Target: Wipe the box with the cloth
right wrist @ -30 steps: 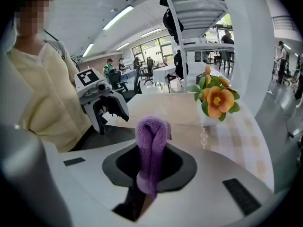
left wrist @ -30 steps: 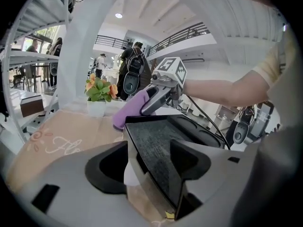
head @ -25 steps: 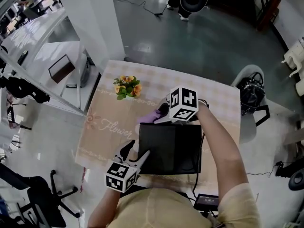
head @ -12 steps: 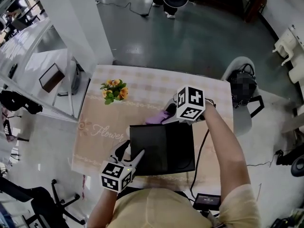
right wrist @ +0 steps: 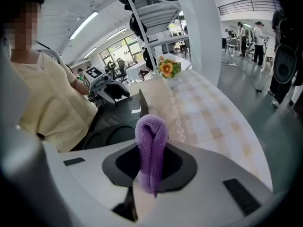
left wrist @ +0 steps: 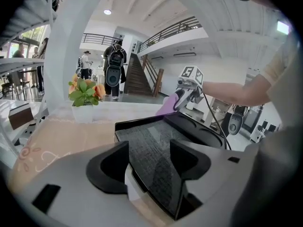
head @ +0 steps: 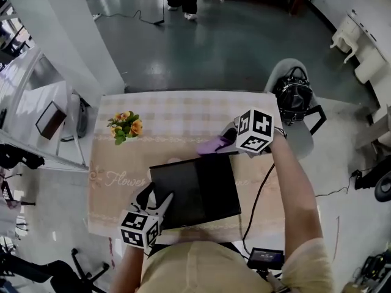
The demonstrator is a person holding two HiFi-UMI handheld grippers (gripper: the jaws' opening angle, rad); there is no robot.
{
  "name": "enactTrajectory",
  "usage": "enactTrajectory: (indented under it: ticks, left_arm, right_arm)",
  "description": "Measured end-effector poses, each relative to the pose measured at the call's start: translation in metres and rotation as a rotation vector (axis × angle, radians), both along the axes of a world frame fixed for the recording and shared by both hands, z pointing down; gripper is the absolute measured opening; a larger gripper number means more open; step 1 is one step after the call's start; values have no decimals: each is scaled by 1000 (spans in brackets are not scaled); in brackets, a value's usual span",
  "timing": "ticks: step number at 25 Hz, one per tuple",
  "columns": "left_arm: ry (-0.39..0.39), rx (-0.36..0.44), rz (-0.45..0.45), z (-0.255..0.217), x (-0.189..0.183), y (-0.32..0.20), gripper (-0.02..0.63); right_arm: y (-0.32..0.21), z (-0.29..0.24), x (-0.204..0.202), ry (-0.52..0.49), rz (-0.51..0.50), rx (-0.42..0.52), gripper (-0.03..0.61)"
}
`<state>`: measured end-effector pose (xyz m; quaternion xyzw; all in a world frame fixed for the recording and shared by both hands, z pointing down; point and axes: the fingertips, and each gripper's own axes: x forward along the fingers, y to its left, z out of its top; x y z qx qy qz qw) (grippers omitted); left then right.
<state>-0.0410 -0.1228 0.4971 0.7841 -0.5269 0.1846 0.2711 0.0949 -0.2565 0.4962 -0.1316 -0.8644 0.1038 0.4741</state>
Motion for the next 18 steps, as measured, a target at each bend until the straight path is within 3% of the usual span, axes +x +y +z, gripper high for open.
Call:
enactTrajectory:
  ticks: [13,18]
  left_arm:
    - [-25,12,12,0,-3,-3,279]
    - [-23,50,-33,-4,-10,-7,279]
  right_arm:
    - [-4,-11,47,-257,381,190,75]
    - [-4,-15,61,-315,513,273,77]
